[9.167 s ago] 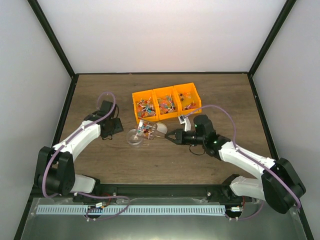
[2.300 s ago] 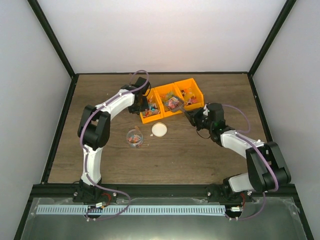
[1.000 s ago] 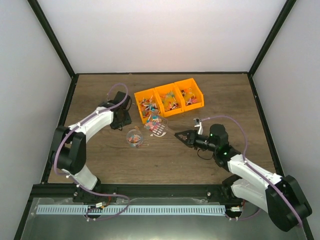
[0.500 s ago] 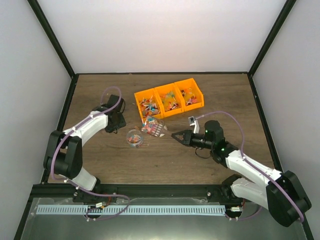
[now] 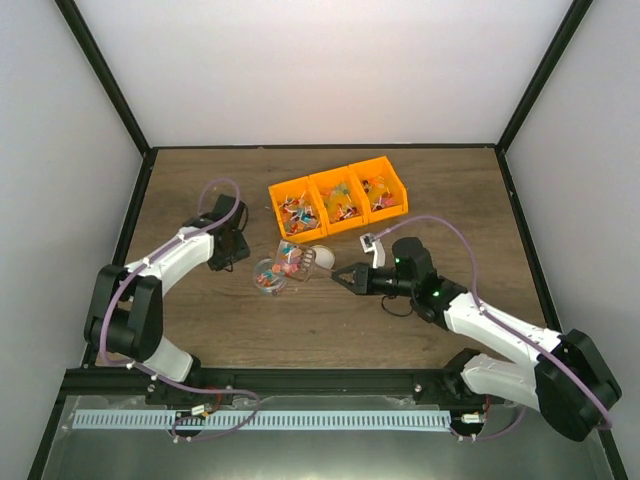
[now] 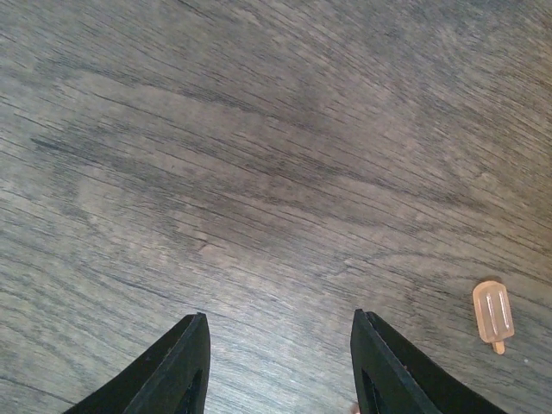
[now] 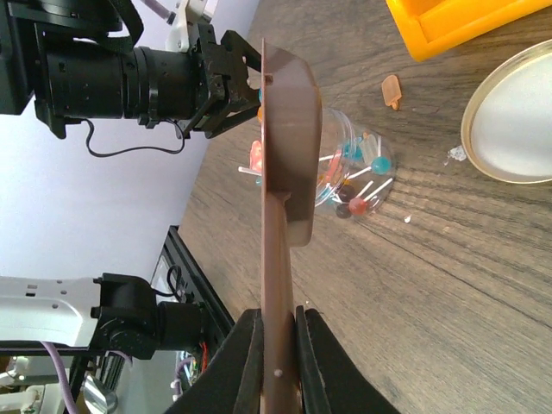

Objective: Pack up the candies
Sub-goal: Place the fake candies in the packing bottle.

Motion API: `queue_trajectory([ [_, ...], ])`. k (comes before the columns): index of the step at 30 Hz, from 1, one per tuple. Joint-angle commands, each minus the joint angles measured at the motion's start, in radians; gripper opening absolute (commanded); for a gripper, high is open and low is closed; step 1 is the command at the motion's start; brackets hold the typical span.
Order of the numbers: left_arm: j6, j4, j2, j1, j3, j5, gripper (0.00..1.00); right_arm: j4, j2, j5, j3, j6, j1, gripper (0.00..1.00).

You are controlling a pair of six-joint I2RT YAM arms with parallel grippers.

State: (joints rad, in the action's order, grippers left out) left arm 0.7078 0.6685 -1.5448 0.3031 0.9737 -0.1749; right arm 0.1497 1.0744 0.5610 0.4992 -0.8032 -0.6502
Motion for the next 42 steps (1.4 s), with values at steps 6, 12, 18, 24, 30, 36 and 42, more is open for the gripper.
queue_trajectory([
  [6,-0.005,-0.015,0.039,-0.022,-0.027,-0.01,0.47,-0.067,0.044,-0.119,0.115,0.093,-0.077,0.01],
  [12,-0.005,-0.021,0.049,-0.034,-0.041,-0.002,0.47,-0.137,0.071,-0.19,0.17,0.143,-0.125,0.01],
  [18,-0.005,-0.032,0.06,-0.04,-0.059,0.005,0.47,-0.203,0.092,-0.256,0.229,0.188,-0.167,0.01],
  [24,-0.005,-0.039,0.066,-0.045,-0.07,0.014,0.47,-0.285,0.117,-0.322,0.286,0.243,-0.202,0.01],
  [30,-0.005,-0.045,0.074,-0.05,-0.081,0.02,0.48,-0.37,0.126,-0.403,0.343,0.299,-0.233,0.01],
  [36,-0.005,-0.047,0.083,-0.052,-0.089,0.023,0.47,-0.421,0.126,-0.471,0.384,0.348,-0.264,0.01],
  [42,-0.005,-0.042,0.09,-0.052,-0.089,0.025,0.48,-0.471,0.16,-0.565,0.429,0.39,-0.33,0.01],
])
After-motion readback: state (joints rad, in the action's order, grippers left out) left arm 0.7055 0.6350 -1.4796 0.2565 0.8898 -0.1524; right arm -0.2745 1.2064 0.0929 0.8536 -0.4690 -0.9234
